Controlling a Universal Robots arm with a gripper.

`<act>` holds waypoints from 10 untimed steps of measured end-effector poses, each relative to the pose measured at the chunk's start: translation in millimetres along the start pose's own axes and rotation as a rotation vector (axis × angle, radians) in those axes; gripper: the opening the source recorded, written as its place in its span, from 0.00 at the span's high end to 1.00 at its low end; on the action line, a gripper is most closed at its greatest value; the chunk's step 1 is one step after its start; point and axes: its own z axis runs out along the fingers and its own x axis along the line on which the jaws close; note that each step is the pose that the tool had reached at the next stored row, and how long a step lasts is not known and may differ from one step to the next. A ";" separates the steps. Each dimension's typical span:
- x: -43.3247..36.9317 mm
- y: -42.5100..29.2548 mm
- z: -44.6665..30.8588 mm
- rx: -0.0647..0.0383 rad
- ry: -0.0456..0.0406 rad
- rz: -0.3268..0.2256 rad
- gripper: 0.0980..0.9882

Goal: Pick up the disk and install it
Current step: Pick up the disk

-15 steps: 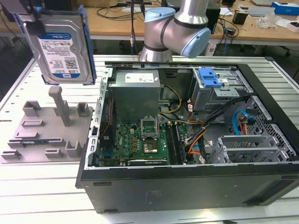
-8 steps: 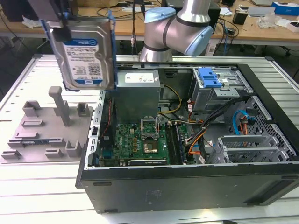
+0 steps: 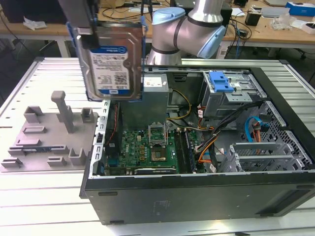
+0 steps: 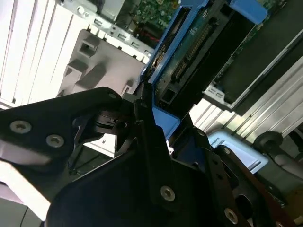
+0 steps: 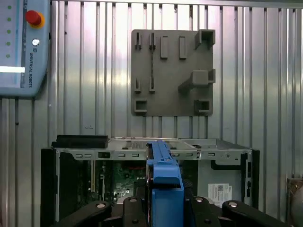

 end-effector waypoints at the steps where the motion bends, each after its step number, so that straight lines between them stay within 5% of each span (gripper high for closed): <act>1: 2.9 -7.0 -0.2 0.000 0.0000 0.000 0.70; 9: 21.2 -51.1 -1.7 -0.002 0.0001 0.000 0.70; 10: 26.4 -63.5 -2.0 -0.002 0.0000 0.000 0.70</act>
